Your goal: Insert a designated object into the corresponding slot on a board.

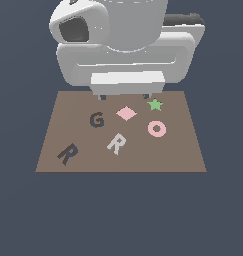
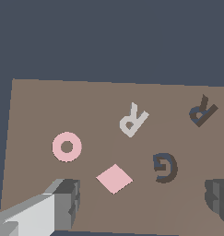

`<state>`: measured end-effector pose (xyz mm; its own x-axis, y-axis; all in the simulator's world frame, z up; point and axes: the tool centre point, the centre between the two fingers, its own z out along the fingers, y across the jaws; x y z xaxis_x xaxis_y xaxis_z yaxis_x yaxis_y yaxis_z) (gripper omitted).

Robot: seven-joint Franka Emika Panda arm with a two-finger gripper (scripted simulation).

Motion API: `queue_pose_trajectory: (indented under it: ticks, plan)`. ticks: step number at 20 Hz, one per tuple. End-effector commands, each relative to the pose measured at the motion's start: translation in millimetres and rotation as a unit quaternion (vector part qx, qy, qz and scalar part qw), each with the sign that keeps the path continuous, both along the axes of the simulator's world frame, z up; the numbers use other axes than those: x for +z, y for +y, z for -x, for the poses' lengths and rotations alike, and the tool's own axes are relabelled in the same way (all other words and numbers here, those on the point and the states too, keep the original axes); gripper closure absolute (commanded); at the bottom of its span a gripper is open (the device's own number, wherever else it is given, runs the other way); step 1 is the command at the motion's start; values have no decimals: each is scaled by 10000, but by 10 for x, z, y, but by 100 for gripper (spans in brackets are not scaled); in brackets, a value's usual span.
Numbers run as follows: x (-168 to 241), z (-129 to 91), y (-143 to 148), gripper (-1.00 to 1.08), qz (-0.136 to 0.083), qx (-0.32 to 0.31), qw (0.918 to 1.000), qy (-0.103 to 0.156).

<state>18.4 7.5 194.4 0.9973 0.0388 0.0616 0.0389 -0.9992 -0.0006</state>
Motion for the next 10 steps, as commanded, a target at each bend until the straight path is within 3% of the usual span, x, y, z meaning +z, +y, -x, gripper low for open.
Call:
queue_pose_trajectory:
  ticks: [1, 10]
  plan:
    - [0, 0, 0, -92, 0, 0, 10000, 0]
    - [-115, -47, 2, -92, -4, -267, 9996, 23]
